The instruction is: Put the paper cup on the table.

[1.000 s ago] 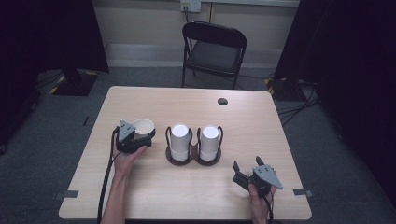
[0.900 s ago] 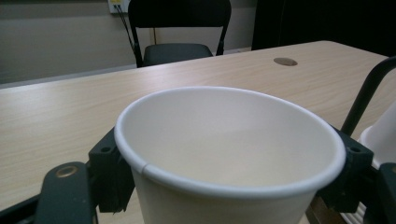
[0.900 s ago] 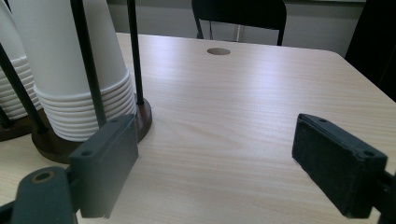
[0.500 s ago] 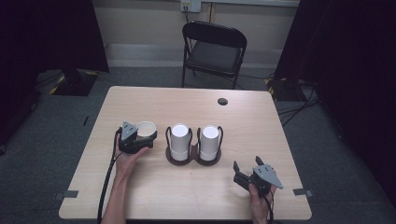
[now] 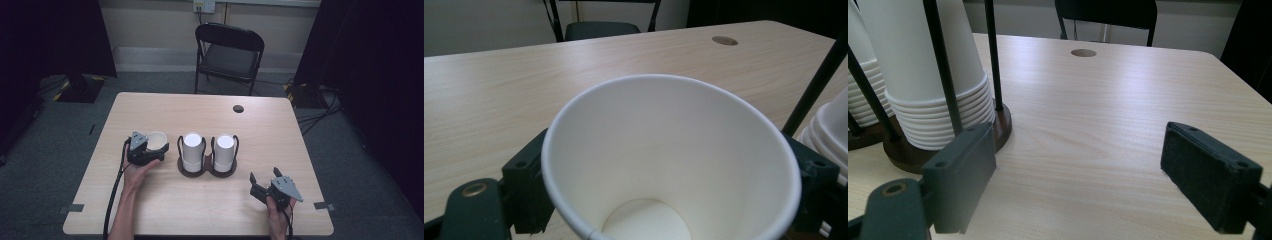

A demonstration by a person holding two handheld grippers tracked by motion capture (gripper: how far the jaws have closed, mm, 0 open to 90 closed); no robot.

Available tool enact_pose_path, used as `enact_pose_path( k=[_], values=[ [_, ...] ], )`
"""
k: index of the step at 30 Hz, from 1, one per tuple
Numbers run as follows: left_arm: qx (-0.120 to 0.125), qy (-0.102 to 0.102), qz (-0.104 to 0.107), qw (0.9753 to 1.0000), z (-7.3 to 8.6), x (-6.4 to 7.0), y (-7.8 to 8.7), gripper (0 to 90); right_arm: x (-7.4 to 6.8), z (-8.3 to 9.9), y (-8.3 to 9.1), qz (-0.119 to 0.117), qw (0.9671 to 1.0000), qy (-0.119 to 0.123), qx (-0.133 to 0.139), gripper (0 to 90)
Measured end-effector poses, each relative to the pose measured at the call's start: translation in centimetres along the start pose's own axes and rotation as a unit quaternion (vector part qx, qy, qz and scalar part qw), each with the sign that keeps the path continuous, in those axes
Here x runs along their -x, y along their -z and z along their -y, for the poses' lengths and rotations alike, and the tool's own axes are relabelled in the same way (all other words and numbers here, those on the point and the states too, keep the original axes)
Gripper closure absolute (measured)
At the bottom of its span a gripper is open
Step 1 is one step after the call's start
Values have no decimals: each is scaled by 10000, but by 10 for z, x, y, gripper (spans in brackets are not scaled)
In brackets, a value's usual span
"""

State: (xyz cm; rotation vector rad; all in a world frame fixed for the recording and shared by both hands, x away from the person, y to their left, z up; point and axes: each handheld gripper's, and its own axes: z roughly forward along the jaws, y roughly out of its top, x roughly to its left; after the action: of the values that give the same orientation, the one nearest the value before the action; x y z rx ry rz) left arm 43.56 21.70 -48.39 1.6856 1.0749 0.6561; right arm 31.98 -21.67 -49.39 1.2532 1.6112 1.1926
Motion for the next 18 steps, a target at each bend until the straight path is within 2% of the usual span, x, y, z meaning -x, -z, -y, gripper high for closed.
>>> enact_pose_path(
  k=[5,9,18],
  values=[
    [-67,86,-8,9999,1,0,0,155,0,0,0,-2,10000,-2,7,138],
    [14,97,-1,10000,3,0,3,155,1,0,1,-1,10000,-38,7,138],
    [-79,70,-92,9999,6,-1,10,155,1,0,0,10,10000,-40,1,138]
  ],
)
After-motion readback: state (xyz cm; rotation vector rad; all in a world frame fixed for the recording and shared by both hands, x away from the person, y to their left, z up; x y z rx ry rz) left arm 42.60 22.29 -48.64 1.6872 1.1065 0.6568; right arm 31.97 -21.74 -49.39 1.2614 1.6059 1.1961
